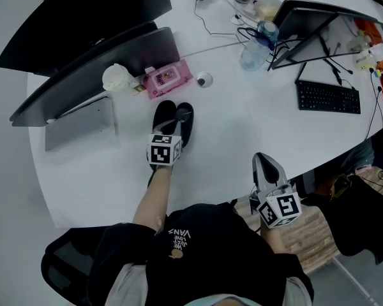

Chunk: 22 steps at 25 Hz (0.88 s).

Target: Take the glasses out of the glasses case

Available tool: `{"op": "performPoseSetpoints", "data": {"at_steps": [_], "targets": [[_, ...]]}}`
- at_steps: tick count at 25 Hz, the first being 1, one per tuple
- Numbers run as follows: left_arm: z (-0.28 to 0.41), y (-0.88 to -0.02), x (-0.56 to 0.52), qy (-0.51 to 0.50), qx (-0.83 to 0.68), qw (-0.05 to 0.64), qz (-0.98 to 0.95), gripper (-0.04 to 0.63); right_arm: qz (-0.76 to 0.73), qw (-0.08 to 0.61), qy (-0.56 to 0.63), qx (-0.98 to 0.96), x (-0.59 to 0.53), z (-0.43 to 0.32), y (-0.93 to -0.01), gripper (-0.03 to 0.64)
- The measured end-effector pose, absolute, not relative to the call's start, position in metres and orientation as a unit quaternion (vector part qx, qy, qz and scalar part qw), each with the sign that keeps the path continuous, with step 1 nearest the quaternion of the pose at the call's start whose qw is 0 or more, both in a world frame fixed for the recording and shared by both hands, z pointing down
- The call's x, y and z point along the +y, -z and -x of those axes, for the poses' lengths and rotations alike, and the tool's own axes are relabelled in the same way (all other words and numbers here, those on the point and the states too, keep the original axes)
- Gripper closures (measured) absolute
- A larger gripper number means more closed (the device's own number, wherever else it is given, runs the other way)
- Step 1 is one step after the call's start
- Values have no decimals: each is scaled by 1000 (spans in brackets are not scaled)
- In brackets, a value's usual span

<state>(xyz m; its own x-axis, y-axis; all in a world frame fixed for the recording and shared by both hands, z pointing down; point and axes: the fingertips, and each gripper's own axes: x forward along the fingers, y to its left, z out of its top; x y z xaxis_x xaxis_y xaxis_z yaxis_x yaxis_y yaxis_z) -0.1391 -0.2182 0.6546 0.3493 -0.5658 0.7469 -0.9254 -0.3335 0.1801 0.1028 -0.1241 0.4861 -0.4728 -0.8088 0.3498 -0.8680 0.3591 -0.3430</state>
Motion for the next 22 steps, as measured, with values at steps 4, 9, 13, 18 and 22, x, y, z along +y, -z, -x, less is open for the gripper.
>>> {"op": "performPoseSetpoints", "data": {"at_steps": [4,9,13,18,22], "targets": [[139,-652,-216,-286,-488,311,-764,588,-508,58,-243,-824,-123,-102,-484,618],[140,-647,-213,-283,-490,308,-765,588,-506,53,-239,-827,-122,-102,-480,618],[142,-641,-211,-283,-493,299,-766,588,-504,51,-236,-829,-120,-102,-477,618],[144,-634,-211,-285,-498,285,-768,588,-505,47,-231,-830,-118,-104,-473,618],[147,-627,-210,-284,-504,275,-768,588,-504,42,-226,-833,-115,-104,-469,618]]}}
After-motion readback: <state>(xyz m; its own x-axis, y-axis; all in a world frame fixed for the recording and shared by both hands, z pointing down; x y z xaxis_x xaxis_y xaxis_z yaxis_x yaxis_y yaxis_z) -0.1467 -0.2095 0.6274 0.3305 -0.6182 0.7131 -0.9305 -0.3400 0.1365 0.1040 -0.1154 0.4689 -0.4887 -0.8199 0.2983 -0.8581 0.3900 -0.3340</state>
